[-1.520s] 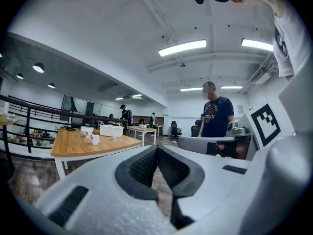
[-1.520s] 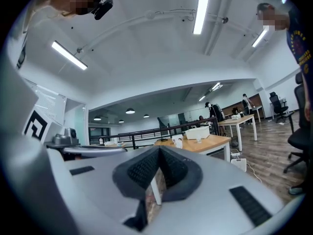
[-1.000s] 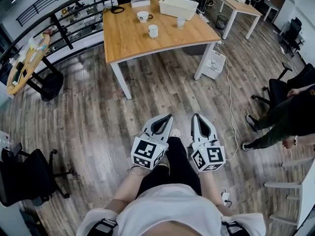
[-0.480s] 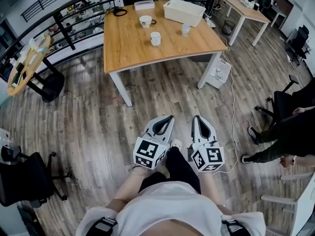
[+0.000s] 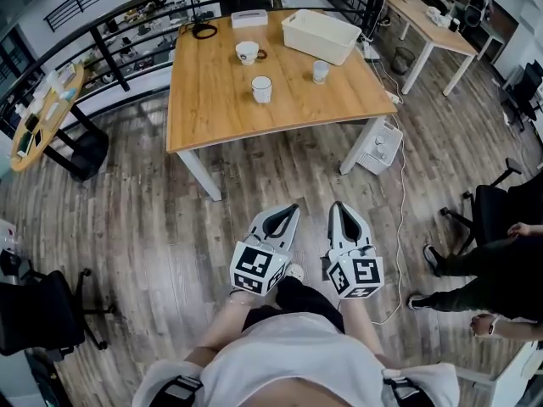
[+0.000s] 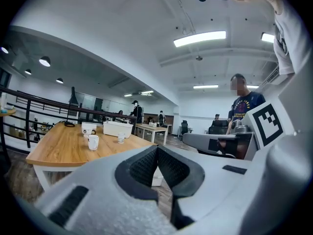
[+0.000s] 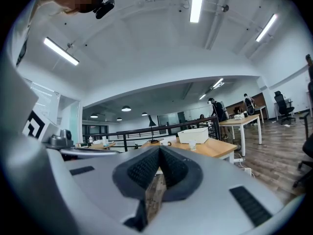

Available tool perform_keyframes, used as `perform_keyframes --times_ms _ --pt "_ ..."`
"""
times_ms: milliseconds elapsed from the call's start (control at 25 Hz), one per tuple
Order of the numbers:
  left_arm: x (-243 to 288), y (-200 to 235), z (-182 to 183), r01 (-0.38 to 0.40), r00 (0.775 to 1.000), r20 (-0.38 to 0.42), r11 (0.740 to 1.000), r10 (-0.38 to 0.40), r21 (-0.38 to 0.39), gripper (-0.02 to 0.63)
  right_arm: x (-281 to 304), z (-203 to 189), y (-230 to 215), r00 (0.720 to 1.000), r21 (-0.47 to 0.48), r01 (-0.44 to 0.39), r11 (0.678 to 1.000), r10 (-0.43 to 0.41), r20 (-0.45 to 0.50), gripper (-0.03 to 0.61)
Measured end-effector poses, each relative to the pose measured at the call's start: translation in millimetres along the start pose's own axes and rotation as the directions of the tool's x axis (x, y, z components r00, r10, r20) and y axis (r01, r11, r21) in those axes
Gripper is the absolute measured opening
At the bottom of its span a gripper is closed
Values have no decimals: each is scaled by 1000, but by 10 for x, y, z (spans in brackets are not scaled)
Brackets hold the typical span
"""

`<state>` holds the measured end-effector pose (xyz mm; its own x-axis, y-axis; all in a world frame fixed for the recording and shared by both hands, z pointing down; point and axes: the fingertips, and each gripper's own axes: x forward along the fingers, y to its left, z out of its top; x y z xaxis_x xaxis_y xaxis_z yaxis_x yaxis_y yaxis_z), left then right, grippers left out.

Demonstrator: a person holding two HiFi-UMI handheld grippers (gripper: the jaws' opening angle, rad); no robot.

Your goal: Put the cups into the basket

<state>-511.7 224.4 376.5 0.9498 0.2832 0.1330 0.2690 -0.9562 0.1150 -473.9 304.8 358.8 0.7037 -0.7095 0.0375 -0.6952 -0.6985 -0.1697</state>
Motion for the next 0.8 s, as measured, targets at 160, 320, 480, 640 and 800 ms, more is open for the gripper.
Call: perform_keyframes --times_ms 160,320,480,640,800 --pt "362 87 -18 -20 1000 -2 1000 20 -13 8 266 29 -218 1000 -1 -26 1000 26 13 6" --pt "683 68 -60 -15 1000 -1 1000 15 -16 8 420 0 -430 999 -6 -44 999 44 12 6" --pt "878 87 -20 -19 1000 -1 1000 19 -25 8 551 13 -547 998 1 -63 998 63 2 6" --pt "991 162 -12 -35 999 3 999 35 -38 8 669 16 -594 996 -21 -86 996 86 -3 6" --pt "1036 233 9 -51 999 6 998 51 -48 8 707 42 -679 997 -10 -80 997 80 2 6"
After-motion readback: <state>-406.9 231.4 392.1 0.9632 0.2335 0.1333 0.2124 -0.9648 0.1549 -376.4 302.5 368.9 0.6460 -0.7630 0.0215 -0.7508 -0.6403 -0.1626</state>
